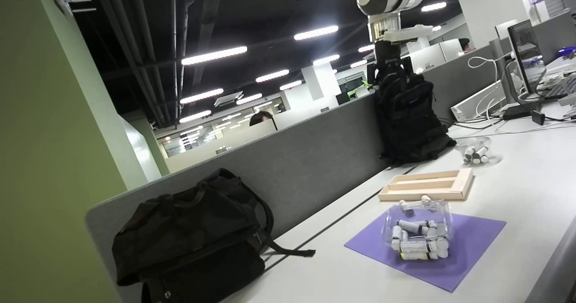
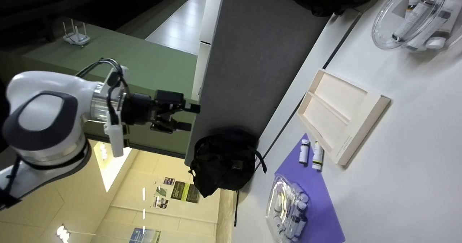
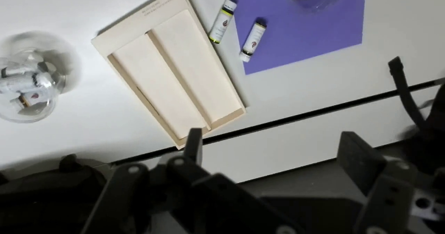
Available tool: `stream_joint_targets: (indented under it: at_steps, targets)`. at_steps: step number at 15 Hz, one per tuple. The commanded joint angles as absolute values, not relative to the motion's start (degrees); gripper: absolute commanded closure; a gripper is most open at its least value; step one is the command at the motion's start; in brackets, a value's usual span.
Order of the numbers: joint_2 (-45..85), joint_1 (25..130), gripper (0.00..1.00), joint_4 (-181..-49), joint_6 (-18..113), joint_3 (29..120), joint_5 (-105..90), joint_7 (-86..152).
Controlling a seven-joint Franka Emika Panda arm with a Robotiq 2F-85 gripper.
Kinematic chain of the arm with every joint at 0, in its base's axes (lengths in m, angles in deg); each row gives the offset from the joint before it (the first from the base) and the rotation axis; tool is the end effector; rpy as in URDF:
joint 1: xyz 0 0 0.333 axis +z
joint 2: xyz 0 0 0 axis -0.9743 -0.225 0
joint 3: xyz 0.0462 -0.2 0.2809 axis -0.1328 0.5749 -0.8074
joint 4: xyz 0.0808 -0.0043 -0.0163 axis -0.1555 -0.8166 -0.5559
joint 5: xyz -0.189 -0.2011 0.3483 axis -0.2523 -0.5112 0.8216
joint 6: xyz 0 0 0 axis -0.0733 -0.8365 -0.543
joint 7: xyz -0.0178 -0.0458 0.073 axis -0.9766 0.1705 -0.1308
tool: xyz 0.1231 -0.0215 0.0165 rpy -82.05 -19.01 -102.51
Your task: Put a bottle on the tray
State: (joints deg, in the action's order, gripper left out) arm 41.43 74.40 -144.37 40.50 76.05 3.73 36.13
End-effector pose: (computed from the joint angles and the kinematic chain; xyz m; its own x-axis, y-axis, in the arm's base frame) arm 0.5831 -0.0782 0.4588 0.9498 -0.2568 0.1789 -0.2321 -0.9614 -0.1477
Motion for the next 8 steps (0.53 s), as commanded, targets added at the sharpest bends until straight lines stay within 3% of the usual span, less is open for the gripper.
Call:
stream_joint_targets:
  at_steps: [1,8]
  targets:
    - [33.5,74.8,0.00,-142.6,43.6,74.1,6.1,25.3]
    - [30.9,74.9,0.00,-143.7,44.2,73.4,6.3,26.1]
